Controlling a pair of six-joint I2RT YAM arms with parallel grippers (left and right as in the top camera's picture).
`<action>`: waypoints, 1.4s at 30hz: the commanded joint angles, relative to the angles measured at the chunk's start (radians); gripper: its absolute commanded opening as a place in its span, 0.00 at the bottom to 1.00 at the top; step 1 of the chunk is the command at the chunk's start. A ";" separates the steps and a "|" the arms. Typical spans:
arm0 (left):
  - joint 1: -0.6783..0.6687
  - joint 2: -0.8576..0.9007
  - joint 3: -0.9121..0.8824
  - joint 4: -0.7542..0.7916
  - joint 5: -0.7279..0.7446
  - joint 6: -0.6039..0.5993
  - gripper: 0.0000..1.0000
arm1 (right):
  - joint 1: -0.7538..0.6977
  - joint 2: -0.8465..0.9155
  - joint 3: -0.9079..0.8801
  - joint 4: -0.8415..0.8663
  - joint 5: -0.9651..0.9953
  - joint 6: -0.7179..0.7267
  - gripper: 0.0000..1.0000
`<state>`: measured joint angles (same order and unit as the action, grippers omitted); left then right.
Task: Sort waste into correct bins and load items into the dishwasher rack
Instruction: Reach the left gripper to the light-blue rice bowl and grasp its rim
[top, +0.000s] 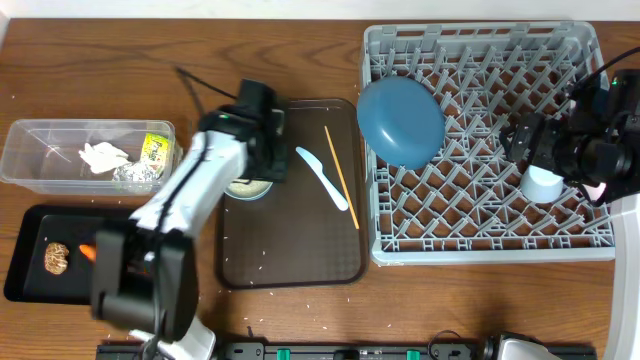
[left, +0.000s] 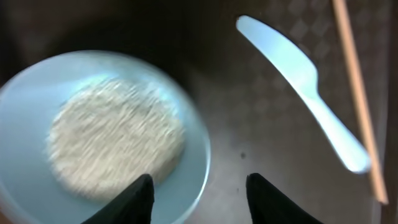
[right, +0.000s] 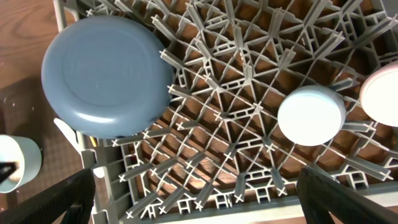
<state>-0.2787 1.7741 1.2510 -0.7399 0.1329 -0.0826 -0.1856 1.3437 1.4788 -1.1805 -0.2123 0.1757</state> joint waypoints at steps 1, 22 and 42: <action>-0.022 0.068 -0.010 0.031 -0.072 0.016 0.49 | 0.011 0.000 0.004 0.000 -0.006 0.003 0.97; -0.026 0.118 -0.010 0.093 -0.074 -0.042 0.07 | 0.023 0.003 0.004 0.002 -0.005 0.003 0.97; 0.014 -0.440 -0.010 -0.030 -0.073 -0.247 0.06 | 0.023 0.003 0.004 0.000 -0.005 0.003 0.97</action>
<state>-0.2802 1.3548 1.2346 -0.7605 0.0605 -0.2974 -0.1711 1.3437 1.4788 -1.1820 -0.2131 0.1757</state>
